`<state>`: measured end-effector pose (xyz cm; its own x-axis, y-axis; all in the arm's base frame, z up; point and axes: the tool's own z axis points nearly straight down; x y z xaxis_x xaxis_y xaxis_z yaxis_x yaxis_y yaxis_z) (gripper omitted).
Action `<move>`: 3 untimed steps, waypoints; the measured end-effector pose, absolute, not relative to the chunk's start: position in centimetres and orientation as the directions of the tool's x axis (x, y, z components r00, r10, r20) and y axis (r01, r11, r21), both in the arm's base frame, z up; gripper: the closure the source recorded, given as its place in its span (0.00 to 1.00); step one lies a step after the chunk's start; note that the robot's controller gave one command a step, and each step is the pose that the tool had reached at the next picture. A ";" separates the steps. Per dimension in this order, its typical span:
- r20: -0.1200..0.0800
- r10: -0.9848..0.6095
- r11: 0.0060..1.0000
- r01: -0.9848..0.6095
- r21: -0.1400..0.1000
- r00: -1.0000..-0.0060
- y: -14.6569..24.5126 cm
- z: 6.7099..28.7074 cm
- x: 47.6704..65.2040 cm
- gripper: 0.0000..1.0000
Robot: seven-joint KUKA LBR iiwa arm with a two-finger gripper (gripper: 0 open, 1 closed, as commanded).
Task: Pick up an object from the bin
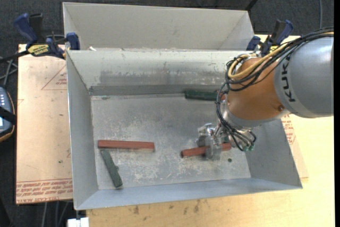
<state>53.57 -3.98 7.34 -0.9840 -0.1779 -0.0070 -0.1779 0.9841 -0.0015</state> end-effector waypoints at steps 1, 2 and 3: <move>-0.003 -0.381 0.925 -0.381 0.000 -0.925 -2.5 7.0 53.8 0.00; -0.003 -0.434 0.901 -0.434 0.001 -0.901 -2.1 7.0 53.9 1.00; -0.003 -0.434 0.901 -0.434 0.001 -0.901 -2.1 7.0 53.9 1.00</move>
Offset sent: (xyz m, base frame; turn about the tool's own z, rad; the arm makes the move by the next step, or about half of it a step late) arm 0.0000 0.0000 0.0000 0.0000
